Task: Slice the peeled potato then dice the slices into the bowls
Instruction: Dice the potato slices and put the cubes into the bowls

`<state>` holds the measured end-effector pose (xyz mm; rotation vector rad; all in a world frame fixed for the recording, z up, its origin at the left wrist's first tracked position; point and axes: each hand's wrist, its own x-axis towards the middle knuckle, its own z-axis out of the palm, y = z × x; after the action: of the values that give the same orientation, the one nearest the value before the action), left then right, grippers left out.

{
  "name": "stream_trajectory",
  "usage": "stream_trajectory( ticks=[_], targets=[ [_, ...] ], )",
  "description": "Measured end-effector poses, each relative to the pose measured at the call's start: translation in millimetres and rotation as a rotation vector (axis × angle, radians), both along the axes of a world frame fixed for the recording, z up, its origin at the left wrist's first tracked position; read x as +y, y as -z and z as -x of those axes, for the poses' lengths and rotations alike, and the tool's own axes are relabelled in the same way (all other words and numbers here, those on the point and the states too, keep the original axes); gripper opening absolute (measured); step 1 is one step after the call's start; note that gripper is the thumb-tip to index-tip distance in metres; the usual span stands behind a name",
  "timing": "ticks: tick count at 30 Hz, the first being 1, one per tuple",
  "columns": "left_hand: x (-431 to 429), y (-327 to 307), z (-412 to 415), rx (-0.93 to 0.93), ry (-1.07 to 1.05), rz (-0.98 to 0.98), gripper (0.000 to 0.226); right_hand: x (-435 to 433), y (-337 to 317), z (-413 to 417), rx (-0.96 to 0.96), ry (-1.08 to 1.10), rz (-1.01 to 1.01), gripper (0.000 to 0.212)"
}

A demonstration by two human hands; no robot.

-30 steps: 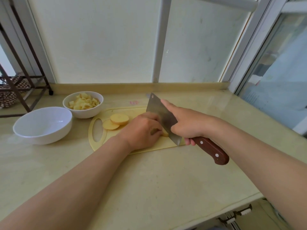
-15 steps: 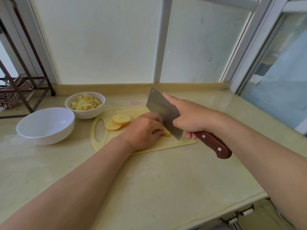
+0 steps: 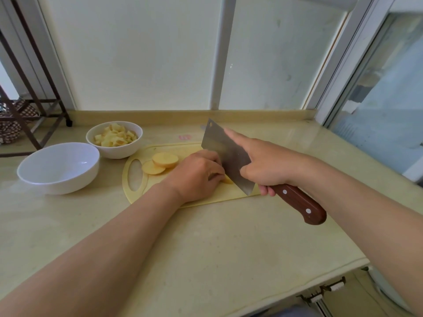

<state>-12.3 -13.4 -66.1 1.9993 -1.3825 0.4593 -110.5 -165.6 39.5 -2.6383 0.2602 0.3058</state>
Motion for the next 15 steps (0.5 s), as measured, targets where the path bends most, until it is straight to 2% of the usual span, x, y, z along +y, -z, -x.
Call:
stream_trajectory(
  ticks=[15],
  targets=[
    [0,0,1,-0.013,-0.008,0.005,0.005,15,3,-23,0.069,-0.035,0.047,0.098]
  ],
)
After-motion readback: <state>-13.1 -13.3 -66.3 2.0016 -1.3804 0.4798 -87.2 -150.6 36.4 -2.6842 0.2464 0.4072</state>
